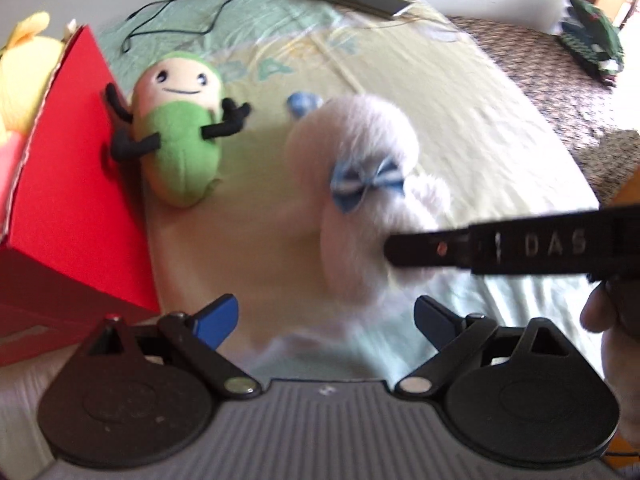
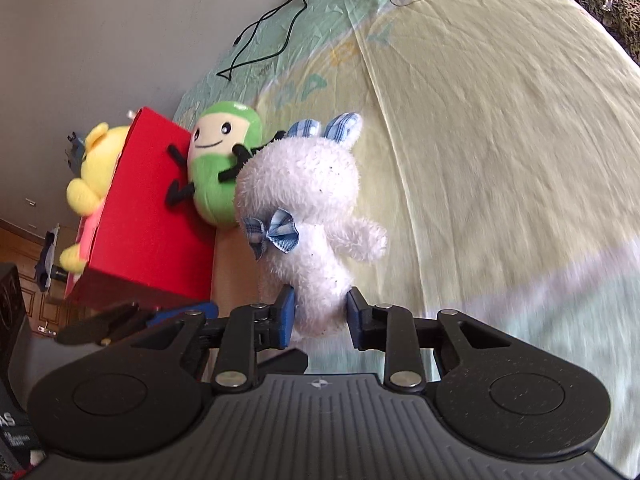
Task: Organize objects
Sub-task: 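Grasp the white bunny with blue bow with the right gripper and lift it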
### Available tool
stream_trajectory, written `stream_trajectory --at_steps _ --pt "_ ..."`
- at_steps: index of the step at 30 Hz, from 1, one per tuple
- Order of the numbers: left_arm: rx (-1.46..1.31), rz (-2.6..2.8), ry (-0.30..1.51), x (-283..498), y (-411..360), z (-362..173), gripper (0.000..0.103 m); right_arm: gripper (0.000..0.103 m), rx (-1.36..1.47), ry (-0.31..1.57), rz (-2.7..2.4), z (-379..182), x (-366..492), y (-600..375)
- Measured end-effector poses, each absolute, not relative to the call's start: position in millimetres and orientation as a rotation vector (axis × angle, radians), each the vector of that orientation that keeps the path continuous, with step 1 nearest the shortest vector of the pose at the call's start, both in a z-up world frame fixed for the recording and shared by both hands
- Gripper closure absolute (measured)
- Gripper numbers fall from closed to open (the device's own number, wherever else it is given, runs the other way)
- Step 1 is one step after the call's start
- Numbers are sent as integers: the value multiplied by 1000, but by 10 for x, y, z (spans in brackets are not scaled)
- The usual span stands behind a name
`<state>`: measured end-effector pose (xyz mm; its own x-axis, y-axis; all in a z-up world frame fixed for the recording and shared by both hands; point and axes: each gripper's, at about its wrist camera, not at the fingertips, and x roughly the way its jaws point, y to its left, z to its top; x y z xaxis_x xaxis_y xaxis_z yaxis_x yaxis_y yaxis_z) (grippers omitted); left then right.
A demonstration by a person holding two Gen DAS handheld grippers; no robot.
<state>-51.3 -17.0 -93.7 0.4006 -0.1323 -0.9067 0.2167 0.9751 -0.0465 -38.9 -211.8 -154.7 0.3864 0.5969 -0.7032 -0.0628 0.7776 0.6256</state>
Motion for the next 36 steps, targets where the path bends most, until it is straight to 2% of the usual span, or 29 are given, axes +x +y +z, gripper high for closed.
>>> stream_trajectory --at_steps 9,13,17,24,32,36 --pt "89 -304 1092 -500 -305 -881 8 68 612 1063 424 -1483 -508 -2273" --pt "69 -326 1108 -396 -333 -896 8 60 685 1029 417 -1459 -417 -2407" --pt "65 -356 1114 -395 -339 -905 8 58 690 997 382 -1446 -326 -2478" --pt "-44 -446 1144 -379 -216 -865 8 57 754 1083 394 -1716 -133 -2437" --pt "-60 -391 1175 -207 -167 -957 8 58 788 1149 520 -1744 -88 -2191" --pt "-72 -360 1200 -109 -132 -1035 17 57 800 1161 528 -1775 -49 -2186"
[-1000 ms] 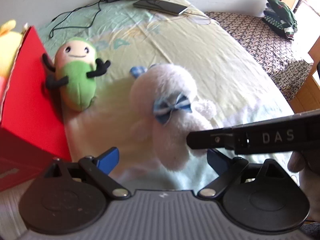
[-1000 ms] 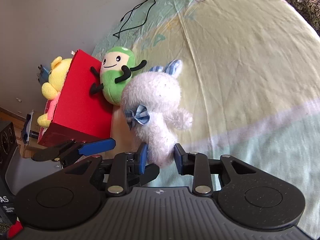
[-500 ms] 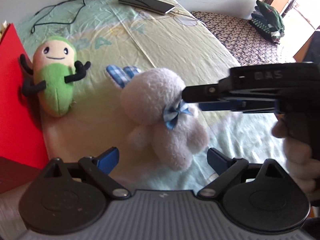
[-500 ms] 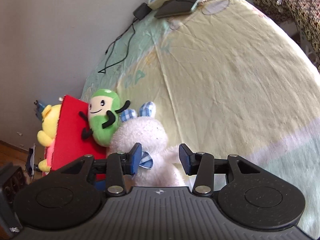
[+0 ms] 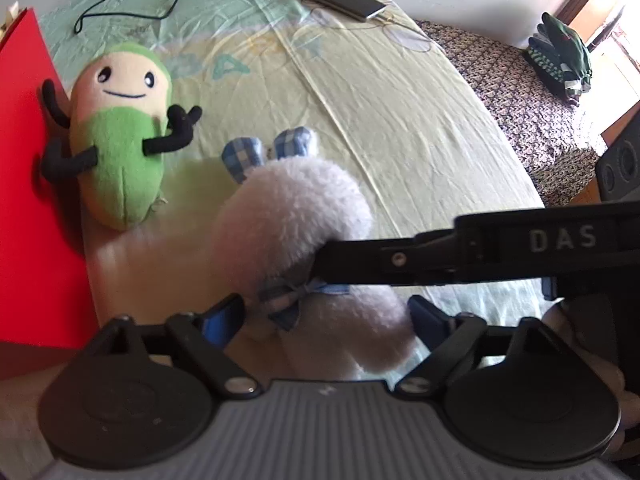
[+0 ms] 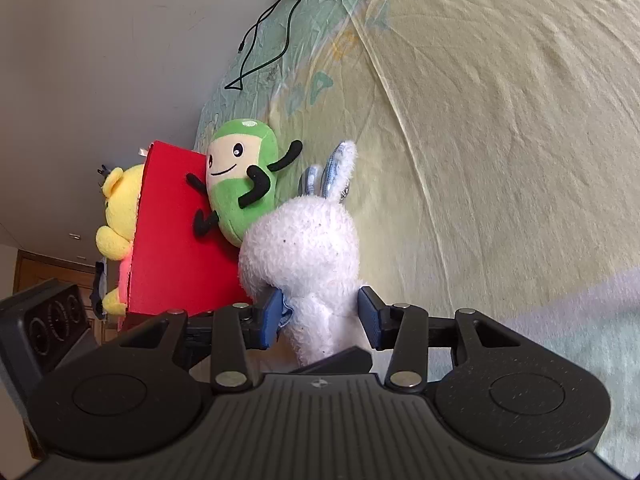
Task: Organize objects
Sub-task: 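Grasp the white bunny with blue bow with the right gripper and lift it, then carry the white bunny with the right gripper over the red box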
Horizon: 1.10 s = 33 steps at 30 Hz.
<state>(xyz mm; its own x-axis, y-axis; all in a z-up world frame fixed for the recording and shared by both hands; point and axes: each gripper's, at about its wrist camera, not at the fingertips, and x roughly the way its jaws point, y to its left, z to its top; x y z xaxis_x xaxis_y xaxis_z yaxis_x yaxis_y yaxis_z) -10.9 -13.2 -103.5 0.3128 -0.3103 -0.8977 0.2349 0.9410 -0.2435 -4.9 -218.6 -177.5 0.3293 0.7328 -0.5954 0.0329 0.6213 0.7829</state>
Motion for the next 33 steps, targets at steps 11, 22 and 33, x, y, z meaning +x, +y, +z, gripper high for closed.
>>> stream_trajectory --at_steps 11,22,33 --pt "-13 -345 1189 -148 -240 -1016 33 59 803 1155 523 -1767 -104 -2147" --pt "32 -320 1179 -267 -272 -915 39 63 775 1125 514 -1690 -245 -2099" --pt "56 -317 1156 -425 -216 -798 40 64 780 1098 526 -1622 -384 -2025"
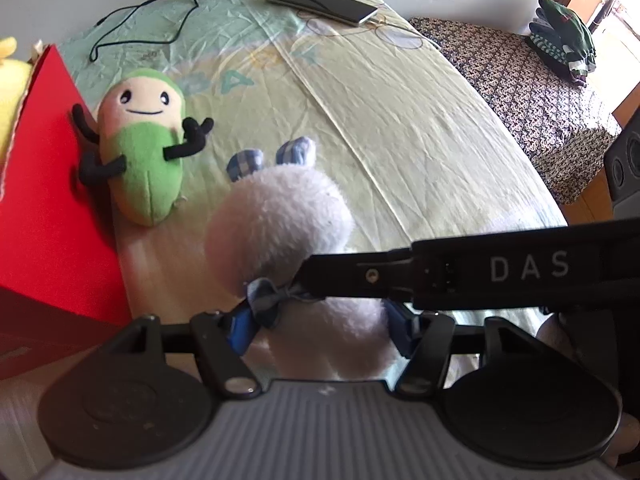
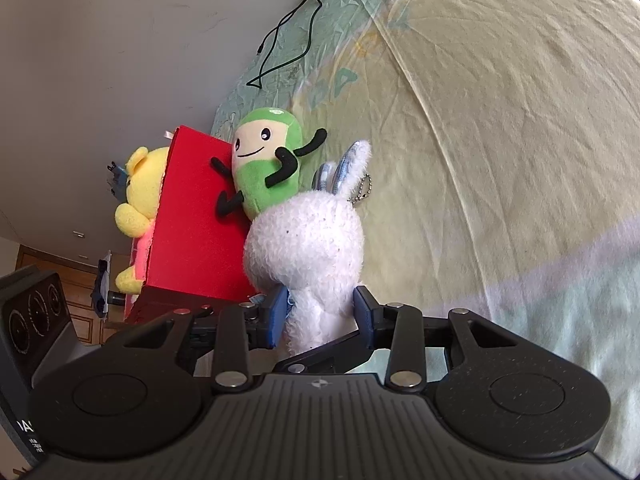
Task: Organize objects
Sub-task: 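Carry the white bunny with the right gripper over the red box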
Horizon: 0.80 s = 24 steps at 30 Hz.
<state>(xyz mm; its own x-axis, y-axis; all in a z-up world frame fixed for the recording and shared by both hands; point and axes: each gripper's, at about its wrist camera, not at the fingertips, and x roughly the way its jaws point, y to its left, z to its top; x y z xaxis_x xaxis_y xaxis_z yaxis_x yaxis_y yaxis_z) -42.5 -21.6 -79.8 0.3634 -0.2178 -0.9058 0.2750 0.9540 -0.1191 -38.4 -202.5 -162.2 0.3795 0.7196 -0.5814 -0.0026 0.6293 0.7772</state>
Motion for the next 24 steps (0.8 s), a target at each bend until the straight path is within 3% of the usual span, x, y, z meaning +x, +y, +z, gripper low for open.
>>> stream_trajectory --at_steps 10,24 --pt "79 -330 1100 -581 -106 -621 41 64 794 1055 516 -1496 -512 -1913" --pt "150 -415 900 -943 373 -72 41 64 783 846 487 -912 -884 -1477"
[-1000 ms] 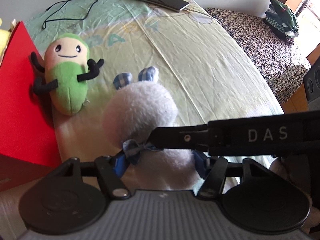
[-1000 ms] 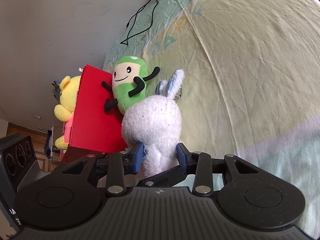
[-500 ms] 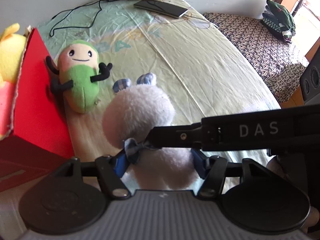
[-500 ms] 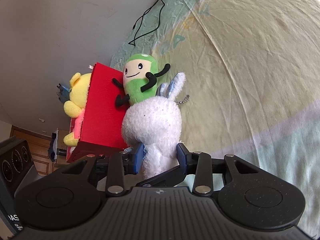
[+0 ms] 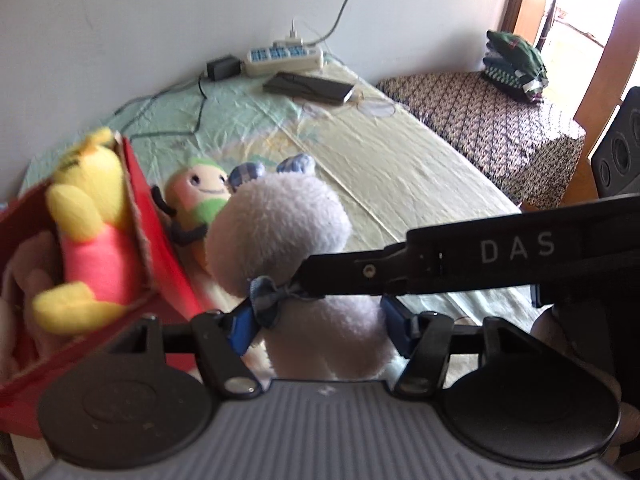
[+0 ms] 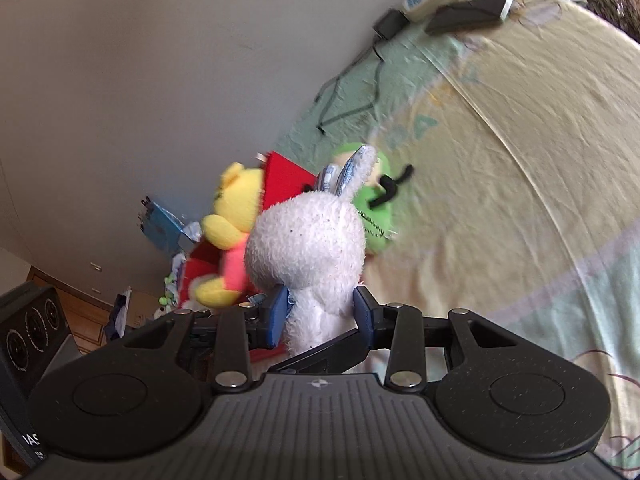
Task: Organize objects
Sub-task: 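Carry the white bunny with the right gripper over the red box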
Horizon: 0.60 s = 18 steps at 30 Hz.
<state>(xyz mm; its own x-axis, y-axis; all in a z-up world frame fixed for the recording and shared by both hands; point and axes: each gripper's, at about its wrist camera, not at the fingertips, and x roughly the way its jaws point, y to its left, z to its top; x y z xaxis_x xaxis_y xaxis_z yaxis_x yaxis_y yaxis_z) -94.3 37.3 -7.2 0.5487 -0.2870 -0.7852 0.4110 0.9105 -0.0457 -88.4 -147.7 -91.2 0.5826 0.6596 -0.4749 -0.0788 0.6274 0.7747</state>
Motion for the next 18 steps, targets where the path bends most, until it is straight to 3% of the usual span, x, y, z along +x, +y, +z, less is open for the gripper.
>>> stream_trajectory --at_steps 18 --pt "70 -351 641 -1192 1581 513 41 63 616 599 600 -196 -900 -354"
